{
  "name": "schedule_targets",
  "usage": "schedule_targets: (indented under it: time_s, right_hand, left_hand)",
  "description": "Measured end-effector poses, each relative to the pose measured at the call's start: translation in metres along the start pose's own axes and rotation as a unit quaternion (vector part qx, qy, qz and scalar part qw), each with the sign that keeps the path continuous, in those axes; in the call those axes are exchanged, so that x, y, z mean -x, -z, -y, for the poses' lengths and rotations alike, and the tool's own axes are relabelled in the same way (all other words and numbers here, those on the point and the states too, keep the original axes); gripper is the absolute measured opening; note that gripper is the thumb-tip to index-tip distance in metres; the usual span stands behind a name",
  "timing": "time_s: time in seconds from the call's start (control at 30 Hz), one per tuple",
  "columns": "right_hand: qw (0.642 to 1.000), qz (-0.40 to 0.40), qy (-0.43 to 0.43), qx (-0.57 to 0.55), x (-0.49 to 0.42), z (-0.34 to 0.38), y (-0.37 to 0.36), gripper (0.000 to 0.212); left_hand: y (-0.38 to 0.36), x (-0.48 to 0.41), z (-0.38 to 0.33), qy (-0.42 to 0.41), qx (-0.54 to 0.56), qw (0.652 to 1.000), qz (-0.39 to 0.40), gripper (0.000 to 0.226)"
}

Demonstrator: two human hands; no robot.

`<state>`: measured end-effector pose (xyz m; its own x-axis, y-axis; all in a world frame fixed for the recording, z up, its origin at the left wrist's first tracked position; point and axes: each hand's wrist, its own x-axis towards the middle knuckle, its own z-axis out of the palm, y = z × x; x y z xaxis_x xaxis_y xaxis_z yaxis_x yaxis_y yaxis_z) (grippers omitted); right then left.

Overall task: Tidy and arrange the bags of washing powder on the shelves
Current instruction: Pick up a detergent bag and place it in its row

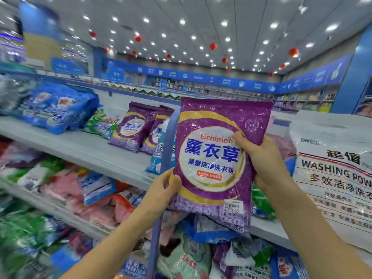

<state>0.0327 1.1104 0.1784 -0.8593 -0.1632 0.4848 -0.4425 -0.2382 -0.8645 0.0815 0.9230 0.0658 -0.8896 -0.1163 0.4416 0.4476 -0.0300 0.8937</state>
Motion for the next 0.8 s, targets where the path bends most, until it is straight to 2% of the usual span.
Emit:
schedule_targets:
  time_s: [0.07, 0.2, 0.3, 0.37, 0.53, 0.67, 0.7, 0.8]
  right_hand:
    - [1.000, 0.017, 0.008, -0.004, -0.003, -0.004, -0.029, 0.010]
    - [0.999, 0.042, 0.021, -0.018, -0.011, -0.016, -0.090, 0.012]
    - [0.998, 0.053, 0.029, -0.035, -0.020, -0.033, -0.138, 0.020]
    - [0.998, 0.039, 0.040, -0.037, -0.031, -0.045, -0.172, 0.020]
    - [0.999, -0.011, 0.030, -0.009, -0.077, -0.074, -0.242, 0.013]
    - [0.998, -0.055, -0.021, -0.006, -0.119, -0.098, -0.273, 0.009]
    - [0.997, -0.068, -0.039, -0.008, -0.127, -0.102, -0.274, 0.012]
    - [0.989, -0.118, -0.047, 0.079, -0.143, -0.114, -0.268, 0.044]
  left_hand:
    - [0.026, -0.002, -0.001, -0.008, -0.006, 1.000, -0.009, 0.078]
    - [0.090, -0.010, -0.001, -0.002, 0.002, 1.000, 0.004, 0.056]
    - [0.149, -0.031, 0.003, 0.007, 0.041, 0.999, 0.009, 0.058]
    - [0.187, -0.051, 0.002, 0.007, 0.063, 0.998, 0.023, 0.058]
    - [0.266, -0.104, 0.005, 0.071, 0.100, 0.992, 0.042, 0.050]
    - [0.304, -0.152, 0.009, 0.104, 0.088, 0.990, 0.037, 0.064]
    - [0.307, -0.163, 0.010, 0.102, 0.078, 0.991, 0.037, 0.059]
    - [0.322, -0.196, 0.026, 0.104, 0.078, 0.991, 0.034, 0.036]
